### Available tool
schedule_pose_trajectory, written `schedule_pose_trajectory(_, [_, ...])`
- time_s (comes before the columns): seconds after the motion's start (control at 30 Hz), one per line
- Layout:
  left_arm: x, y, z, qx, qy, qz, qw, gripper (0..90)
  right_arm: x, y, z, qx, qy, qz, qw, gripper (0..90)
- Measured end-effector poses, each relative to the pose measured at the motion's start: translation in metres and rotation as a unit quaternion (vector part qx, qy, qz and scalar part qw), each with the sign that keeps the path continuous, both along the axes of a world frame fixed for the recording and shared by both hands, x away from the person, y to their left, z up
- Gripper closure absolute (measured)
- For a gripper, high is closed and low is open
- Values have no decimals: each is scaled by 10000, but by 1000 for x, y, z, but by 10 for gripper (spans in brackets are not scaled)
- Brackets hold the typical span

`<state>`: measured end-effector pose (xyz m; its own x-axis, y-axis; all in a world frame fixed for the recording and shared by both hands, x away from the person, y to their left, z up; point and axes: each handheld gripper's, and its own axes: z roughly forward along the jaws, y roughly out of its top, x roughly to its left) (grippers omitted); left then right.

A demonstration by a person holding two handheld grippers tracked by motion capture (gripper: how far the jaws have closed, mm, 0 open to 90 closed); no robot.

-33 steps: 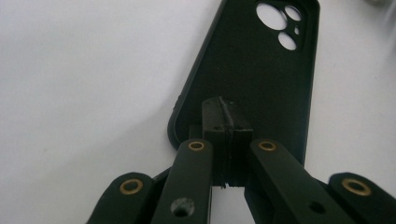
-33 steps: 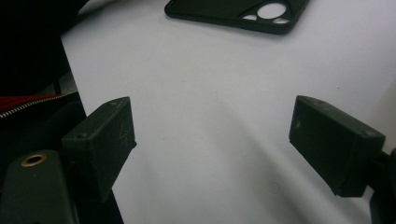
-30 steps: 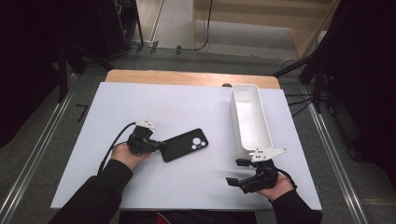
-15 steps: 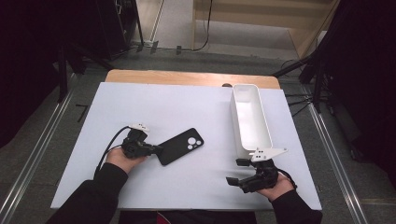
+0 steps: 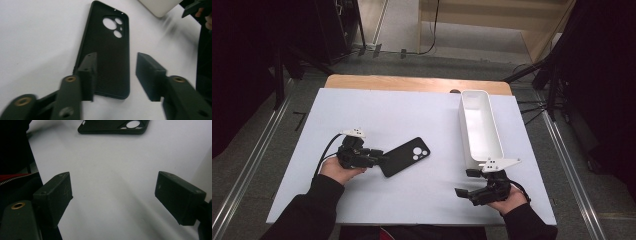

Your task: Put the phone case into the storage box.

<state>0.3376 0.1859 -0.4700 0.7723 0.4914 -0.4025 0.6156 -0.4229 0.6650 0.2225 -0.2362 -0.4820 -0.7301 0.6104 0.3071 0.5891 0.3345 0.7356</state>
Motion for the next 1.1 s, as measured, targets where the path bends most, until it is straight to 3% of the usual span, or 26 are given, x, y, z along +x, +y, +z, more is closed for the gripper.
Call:
schedule_pose_trajectory(0.1, [-8, 1, 5, -55, -136, -13, 9999, 360, 0, 0, 0, -16, -5, -21, 10000, 127])
schedule_pose_trajectory(0.3, [-22, 5, 6, -116, -295, -82, 9995, 304, 1, -1, -1, -19, 6, -93, 10000, 127])
schedule_pose_trajectory(0.83, [-50, 14, 0, 98, -268, -267, 9992, 304, 1, -2, -1, -37, -33, -176, 9998, 127])
schedule_pose_trajectory(1.1, [-61, 21, 0, 217, -207, -223, 9993, 303, 1, -3, -1, -36, -88, -163, 9998, 127])
